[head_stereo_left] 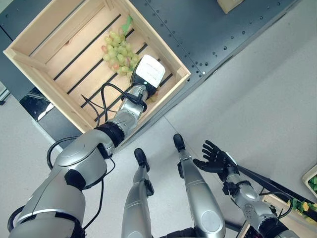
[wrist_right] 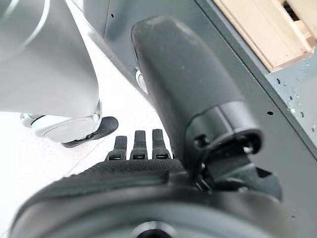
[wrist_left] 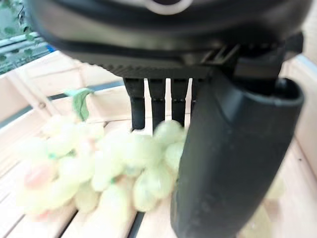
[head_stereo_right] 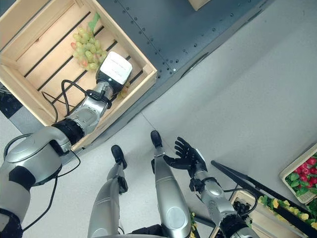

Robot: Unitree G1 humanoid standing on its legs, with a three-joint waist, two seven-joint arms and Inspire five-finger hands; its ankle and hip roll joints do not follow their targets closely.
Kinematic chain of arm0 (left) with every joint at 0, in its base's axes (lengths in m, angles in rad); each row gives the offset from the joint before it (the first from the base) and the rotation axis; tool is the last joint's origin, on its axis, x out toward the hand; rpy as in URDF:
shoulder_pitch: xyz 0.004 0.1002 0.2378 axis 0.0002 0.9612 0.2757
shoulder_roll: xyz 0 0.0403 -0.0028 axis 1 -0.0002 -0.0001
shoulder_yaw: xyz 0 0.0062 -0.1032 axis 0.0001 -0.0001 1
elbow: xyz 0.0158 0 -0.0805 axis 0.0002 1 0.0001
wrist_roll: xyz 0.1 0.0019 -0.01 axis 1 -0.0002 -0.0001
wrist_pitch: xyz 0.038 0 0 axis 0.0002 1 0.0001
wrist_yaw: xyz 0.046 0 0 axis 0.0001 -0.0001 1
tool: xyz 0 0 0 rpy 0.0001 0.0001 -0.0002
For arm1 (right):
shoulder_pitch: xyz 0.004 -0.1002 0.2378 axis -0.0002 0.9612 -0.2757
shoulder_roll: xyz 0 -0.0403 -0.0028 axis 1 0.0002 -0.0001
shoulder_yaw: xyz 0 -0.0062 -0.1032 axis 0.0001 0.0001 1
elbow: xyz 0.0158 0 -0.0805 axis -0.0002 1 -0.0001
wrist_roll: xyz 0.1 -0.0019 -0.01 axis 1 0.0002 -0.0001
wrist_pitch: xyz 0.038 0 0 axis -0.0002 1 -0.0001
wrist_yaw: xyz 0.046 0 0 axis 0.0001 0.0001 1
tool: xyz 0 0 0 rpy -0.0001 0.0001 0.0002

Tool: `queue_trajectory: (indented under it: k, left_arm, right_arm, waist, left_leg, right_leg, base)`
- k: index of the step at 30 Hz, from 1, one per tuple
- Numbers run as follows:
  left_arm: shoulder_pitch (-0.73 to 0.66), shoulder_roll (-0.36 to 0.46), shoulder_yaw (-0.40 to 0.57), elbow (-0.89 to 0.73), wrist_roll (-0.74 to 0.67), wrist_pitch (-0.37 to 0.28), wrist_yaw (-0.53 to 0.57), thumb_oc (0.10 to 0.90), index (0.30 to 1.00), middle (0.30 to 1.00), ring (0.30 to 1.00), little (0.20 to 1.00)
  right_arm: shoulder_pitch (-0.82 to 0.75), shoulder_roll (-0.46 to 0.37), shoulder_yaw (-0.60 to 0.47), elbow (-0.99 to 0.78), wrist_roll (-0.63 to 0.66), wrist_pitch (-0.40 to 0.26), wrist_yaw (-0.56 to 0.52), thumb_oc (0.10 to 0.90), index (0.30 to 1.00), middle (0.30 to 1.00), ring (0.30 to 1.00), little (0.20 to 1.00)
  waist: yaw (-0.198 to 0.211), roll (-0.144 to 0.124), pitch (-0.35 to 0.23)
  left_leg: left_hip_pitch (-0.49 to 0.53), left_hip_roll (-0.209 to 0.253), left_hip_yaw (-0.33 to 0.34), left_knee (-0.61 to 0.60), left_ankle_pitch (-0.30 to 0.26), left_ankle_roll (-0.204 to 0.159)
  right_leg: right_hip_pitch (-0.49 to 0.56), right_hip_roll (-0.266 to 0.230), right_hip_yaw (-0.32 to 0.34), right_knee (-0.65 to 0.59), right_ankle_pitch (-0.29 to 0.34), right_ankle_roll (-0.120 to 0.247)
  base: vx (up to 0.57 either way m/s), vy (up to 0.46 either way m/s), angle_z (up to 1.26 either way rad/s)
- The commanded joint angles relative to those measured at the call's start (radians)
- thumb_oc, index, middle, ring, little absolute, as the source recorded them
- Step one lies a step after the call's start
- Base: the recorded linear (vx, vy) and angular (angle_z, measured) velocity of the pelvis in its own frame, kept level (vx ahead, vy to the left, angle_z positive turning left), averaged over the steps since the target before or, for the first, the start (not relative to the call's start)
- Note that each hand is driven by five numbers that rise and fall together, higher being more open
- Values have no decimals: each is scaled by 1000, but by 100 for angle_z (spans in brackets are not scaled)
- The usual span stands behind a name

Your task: Pick up the fruits from the basket on one side to the basket on the other side

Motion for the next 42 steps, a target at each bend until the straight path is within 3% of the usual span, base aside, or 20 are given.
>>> queue_trajectory:
  k: [1,7,9,14,19,23,30,39,41,42]
  left_arm:
    - [-60,47,64,192,32,68,5,400,300,300,300,300]
    - [-51,53,77,191,17,40,67,400,300,300,300,300]
    - [-45,68,94,180,-22,4,145,400,300,300,300,300]
    - [-36,94,112,182,-86,-41,190,400,300,300,300,300]
    - [-2,135,153,131,-110,-155,309,400,300,300,300,300]
    - [17,175,180,49,-113,-199,381,400,300,300,300,300]
    - [51,258,233,-192,-23,-227,463,400,300,300,300,300]
    - [25,298,241,-329,-5,-248,492,400,300,300,300,300]
    - [17,306,233,-353,-2,-260,479,471,406,406,406,406]
    - [17,307,232,-357,-1,-264,477,536,505,505,505,505]
  right_arm:
    - [-15,14,31,-38,57,-84,-22,800,900,900,900,900]
    - [-16,15,24,-34,55,-84,-20,800,900,900,900,900]
    - [-2,13,22,-41,55,-96,-22,800,900,900,900,900]
    - [9,8,10,-42,45,-103,-15,800,900,900,900,900]
    - [33,15,4,-65,32,-106,-30,800,900,900,900,900]
    - [56,10,-7,-85,23,-106,-35,800,900,900,900,900]
    - [102,9,-34,-113,5,-118,-47,800,900,900,900,900]
    - [128,8,-41,-128,-9,-125,-39,800,900,900,900,900]
    - [128,9,-45,-126,-5,-122,-37,800,900,900,900,900]
    - [129,9,-46,-126,-5,-120,-35,800,900,900,900,900]
  waist:
    - [-52,-52,1]
    - [-46,-48,1]
    - [-41,-48,1]
    - [-35,-38,1]
    - [-22,-33,1]
    - [-13,-22,1]
    - [4,-3,1]
    - [5,3,1]
    - [6,1,1]
    - [7,1,1]
  left_leg:
    - [-24,36,-12,100,-6,-7]
    - [-11,35,-15,95,-7,-7]
    - [2,35,-19,91,-9,-6]
    - [10,32,-25,83,-4,-6]
    - [35,31,-26,43,7,-4]
    - [41,26,-33,37,8,-3]
    - [45,20,-48,25,11,2]
    - [40,16,-53,28,10,3]
    - [36,16,-55,33,9,4]
    - [37,17,-56,33,8,5]
  right_leg:
    - [86,28,-21,-82,96,-59]
    - [100,26,-25,-87,94,-61]
    - [114,28,-28,-91,92,-62]
    - [122,26,-30,-96,95,-63]
    - [144,26,-33,-125,103,-62]
    - [147,28,-36,-122,98,-64]
    - [152,25,-40,-123,94,-66]
    - [148,27,-44,-118,91,-67]
    - [146,27,-45,-115,90,-67]
    - [147,27,-46,-115,90,-67]
  base:
    - [0,0,0]
    - [-2,-1,1]
    - [-10,-6,5]
    - [-2,3,1]
    - [-2,-4,2]
    - [0,-1,-1]
    - [3,-3,5]
    - [0,0,1]
    - [0,0,0]
    - [0,0,0]
